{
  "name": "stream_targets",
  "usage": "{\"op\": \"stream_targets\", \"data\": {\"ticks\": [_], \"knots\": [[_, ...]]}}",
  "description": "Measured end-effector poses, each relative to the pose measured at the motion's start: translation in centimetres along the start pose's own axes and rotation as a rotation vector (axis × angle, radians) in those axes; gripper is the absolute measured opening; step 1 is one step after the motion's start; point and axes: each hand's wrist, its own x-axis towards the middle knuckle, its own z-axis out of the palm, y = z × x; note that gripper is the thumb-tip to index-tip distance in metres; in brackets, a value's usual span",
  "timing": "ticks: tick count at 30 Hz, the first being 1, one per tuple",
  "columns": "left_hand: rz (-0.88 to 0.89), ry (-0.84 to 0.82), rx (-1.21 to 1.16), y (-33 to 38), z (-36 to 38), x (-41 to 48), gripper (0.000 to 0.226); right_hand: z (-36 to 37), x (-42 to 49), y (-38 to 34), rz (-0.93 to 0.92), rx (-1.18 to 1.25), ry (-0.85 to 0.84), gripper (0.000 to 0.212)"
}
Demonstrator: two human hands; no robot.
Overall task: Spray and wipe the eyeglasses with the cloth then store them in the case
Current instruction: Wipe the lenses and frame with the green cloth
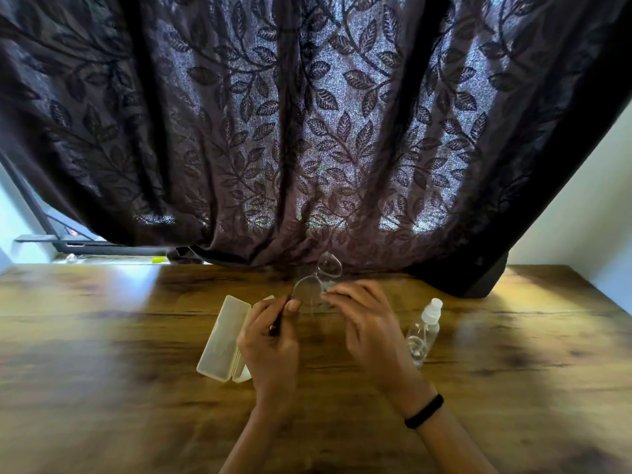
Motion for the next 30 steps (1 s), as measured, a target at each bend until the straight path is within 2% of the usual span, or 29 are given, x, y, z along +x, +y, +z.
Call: {"op": "stream_targets", "data": {"ticks": [3,5,9,14,21,30], "knots": [[0.036,-0.018,0.006,0.1,-0.4,0.1,0.025,-0.7,1.3,2.0,0.145,-0.001,0.072,0.036],[0.050,-0.038,0.008,0.1,-0.6,0.1,0.027,-1.0,2.6,3.3,0.241,0.048,0.155,0.029],[0.036,-0.083,0.000,-0.1,-0.6,-0.2,0.022,-0.6,4.8,4.7,0.317,0.132,0.091,0.021],[0.011,-0.099,-0.023,0.0,-0.5,-0.4,0.024,0.3,5.1,4.1,0.319,0.181,0.019,0.021],[0.028,-0.070,-0.005,0.2,-0.4,0.1,0.025,0.8,3.0,1.1,0.136,0.190,0.010,0.025],[0.060,-0.076,-0.043,0.8,-0.3,0.0,0.023,0.4,4.1,3.9,0.232,0.089,0.034,0.041]]}}
